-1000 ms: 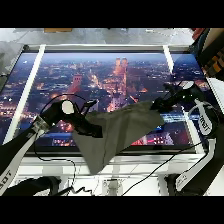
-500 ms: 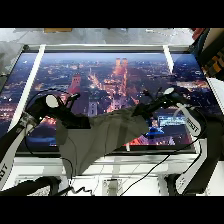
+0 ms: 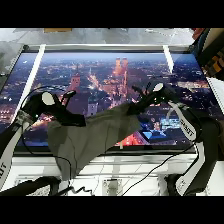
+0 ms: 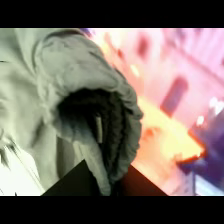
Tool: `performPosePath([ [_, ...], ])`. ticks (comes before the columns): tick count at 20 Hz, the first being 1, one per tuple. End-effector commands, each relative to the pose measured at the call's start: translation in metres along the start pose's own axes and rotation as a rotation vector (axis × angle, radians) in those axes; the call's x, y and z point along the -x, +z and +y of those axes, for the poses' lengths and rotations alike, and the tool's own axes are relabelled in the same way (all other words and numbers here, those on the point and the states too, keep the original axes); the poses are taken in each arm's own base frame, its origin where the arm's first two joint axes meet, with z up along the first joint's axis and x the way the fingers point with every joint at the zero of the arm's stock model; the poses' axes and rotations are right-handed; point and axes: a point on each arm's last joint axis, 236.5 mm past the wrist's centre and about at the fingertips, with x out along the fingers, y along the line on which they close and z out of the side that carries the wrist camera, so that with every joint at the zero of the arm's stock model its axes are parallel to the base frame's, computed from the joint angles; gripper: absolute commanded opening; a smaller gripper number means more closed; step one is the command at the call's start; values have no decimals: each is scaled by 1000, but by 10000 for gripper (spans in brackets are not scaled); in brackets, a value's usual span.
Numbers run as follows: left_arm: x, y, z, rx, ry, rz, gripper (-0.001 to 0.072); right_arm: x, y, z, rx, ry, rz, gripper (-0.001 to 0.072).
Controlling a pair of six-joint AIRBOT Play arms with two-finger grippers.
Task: Fold the clothes and pants, and hang the long-sleeved shirts on hangers.
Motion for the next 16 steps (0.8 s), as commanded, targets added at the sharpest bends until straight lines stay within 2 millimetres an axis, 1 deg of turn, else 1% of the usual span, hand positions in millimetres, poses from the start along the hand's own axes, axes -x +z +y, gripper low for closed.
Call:
performPosePath([
  [1,30,16,-5,-47,27,-48,711,76,35,8,37,-119,-163,25],
  [2,45,26,-11,-66,31,-95,709,110,41,1,21,-212,-220,25],
  [3,59,33,-15,-81,35,-137,693,144,43,-10,-11,-312,-271,25],
  [4,73,41,-20,-97,40,-178,614,180,41,-20,-54,-417,-325,25],
  [5,87,47,-22,-114,58,-219,526,221,36,-30,-97,-524,-385,25],
  [6,100,52,-24,-127,68,-254,499,258,28,-37,-137,-614,-445,26],
  [7,110,55,-28,-137,71,-287,499,297,17,-44,-168,-702,-504,25],
  [8,117,55,-31,-144,73,-309,498,333,0,-52,-210,-792,-553,25],
  [9,122,54,-33,-149,74,-321,485,365,-19,-60,-278,-868,-599,25],
  [10,125,53,-34,-151,75,-326,484,397,-43,-68,-369,-934,-650,25],
  [11,127,51,-35,-153,75,-327,484,421,-65,-73,-446,-976,-692,25],
  [12,128,48,-36,-155,74,-323,485,442,-90,-76,-526,-1003,-731,25],
  [13,130,47,-38,-157,70,-325,484,459,-114,-79,-605,-1019,-765,25],
  [16,133,46,-40,-161,67,-334,485,503,-191,-80,-825,-1083,-854,25],
])
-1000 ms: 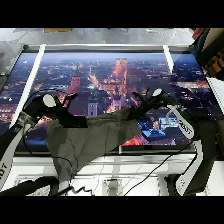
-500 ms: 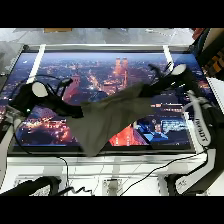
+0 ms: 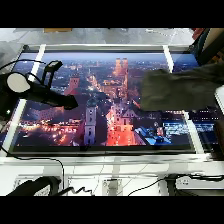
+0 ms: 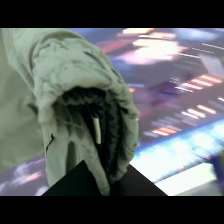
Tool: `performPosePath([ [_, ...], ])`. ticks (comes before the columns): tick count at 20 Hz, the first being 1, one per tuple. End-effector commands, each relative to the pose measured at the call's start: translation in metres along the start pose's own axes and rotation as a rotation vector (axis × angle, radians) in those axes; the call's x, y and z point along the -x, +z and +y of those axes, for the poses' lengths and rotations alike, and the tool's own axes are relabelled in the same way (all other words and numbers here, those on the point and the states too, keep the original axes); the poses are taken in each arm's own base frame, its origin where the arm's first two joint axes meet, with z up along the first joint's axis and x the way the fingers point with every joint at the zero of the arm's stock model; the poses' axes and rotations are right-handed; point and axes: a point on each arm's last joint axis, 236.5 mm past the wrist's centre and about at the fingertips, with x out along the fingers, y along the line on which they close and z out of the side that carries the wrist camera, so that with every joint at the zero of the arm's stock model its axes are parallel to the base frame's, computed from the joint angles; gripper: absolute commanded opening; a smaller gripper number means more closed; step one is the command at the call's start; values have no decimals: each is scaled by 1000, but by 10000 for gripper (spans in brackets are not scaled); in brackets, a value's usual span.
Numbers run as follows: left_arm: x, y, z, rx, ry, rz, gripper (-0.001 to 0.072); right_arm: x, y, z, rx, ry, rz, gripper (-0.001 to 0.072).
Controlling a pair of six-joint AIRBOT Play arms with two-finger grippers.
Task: Fold the clothes and pants, and hang the long-sleeved shirts on hangers.
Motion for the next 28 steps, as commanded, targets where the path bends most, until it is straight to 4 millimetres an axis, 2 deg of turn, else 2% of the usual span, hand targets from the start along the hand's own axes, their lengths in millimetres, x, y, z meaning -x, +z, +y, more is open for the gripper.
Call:
performPosePath([
  [1,6,1,-3,-6,-2,-13,485,52,-18,-111,-279,-229,-36,25],
  [4,6,1,-3,-6,-2,-14,484,91,-63,-178,-542,-390,12,25],
  [8,6,1,-3,-7,-2,-14,485,156,-113,-241,-733,-576,-21,25],
  [13,6,6,-2,-7,3,-36,486,243,-165,-302,-930,-855,-159,25],
  [14,6,7,-2,-7,3,-37,485,253,-171,-308,-964,-880,-186,25],
  [16,6,9,-2,-6,5,-47,485,260,-186,-318,-1029,-908,-184,26],
  [18,6,9,-2,-6,4,-48,486,258,-193,-325,-1067,-908,-176,46],
  [19,6,9,-2,-6,4,-47,486,255,-192,-325,-1067,-897,-172,158],
  [21,6,9,-2,-6,4,-47,486,244,-182,-319,-1057,-834,-183,521],
  [22,6,9,-2,-6,4,-47,486,239,-177,-317,-1052,-802,-188,610],
  [28,6,9,-2,-6,5,-46,486,239,-170,-320,-1027,-796,-212,598],
])
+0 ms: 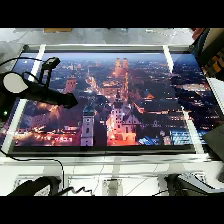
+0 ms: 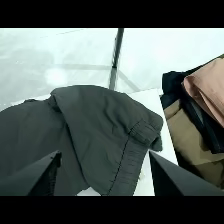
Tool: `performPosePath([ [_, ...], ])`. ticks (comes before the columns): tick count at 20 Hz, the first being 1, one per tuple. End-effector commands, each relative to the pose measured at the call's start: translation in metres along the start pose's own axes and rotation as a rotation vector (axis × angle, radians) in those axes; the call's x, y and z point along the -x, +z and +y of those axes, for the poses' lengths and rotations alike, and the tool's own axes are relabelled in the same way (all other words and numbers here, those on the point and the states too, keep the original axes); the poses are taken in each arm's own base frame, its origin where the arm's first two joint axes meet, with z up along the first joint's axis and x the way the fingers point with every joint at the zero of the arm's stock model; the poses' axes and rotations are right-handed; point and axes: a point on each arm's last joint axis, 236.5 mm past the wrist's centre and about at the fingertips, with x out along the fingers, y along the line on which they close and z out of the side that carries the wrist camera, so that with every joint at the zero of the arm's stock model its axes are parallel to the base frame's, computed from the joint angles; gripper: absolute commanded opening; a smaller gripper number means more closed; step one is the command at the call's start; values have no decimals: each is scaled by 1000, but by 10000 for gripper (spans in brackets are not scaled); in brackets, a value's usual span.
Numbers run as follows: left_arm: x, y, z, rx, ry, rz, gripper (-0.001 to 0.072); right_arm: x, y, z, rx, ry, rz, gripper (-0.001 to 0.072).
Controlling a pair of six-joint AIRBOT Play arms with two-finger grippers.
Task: Fold the clothes and pants, and hang the long-sleeved shirts on hangers.
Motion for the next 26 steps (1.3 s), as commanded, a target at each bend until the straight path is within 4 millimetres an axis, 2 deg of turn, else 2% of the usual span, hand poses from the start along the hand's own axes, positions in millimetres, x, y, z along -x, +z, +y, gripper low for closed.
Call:
performPosePath([
  [1,0,0,0,-1,0,-2,486,-1,3,7,8,32,-9,501],
  [2,0,0,0,-1,0,-2,486,-1,0,15,11,61,1,318],
  [4,0,0,0,-1,0,-2,486,-3,-11,43,46,172,49,24],
  [6,0,0,0,-1,0,-2,486,-4,-33,79,119,313,132,26],
  [8,0,0,0,-1,0,-2,486,-1,-64,117,197,446,222,25],
  [11,0,0,0,-1,0,-2,486,25,-113,185,425,671,276,25],
  [14,0,0,0,-1,0,-2,486,87,-173,257,694,906,237,25],
  [16,0,0,0,-1,0,-2,486,142,-222,294,839,1061,199,25],
  [17,0,0,0,-1,0,-2,486,170,-248,305,910,1132,182,25],
  [19,0,0,0,-1,0,-2,486,225,-303,314,1079,1266,140,25],
  [20,0,0,0,-1,0,-2,487,250,-333,311,1175,1324,130,25],
  [22,0,0,0,-1,0,-2,486,284,-384,299,1361,1397,91,25],
  [24,0,0,0,-1,0,-2,486,298,-417,291,1507,1403,22,25],
  [26,0,0,0,-1,0,-1,486,301,-437,288,1579,1389,1,25],
])
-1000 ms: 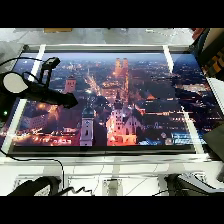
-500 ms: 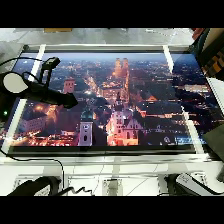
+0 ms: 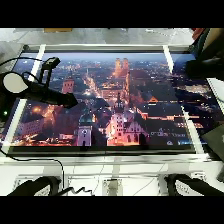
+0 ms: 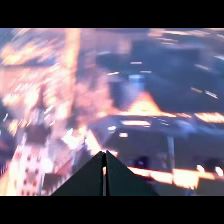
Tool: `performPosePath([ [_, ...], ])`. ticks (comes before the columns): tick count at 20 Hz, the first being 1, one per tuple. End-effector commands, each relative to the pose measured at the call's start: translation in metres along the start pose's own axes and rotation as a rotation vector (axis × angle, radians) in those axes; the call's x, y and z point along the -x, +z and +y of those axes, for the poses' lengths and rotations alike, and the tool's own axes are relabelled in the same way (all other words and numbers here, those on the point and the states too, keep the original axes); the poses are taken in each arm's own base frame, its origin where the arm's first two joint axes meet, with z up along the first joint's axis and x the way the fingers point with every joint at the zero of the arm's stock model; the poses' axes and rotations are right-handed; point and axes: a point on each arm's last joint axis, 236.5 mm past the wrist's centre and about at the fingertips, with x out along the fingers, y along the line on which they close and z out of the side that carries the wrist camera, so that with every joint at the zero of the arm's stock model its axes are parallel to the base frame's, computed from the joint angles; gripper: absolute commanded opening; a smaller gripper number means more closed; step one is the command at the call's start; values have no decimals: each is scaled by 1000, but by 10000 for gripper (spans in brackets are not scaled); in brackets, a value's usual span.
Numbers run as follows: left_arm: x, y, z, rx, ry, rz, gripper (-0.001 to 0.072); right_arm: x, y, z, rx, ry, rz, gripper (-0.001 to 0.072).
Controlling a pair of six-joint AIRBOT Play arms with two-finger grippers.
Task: Fold the clothes and pants, and hang the long-sleeved shirts on hangers.
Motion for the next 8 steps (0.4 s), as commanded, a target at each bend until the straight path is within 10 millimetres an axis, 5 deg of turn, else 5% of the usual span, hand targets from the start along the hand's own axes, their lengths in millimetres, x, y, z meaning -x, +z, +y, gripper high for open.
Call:
performPosePath([
  [1,0,0,0,-1,0,-1,486,-21,-8,48,178,23,44,26],
  [8,0,0,0,-1,0,-1,486,-30,-9,52,171,40,58,26],
])
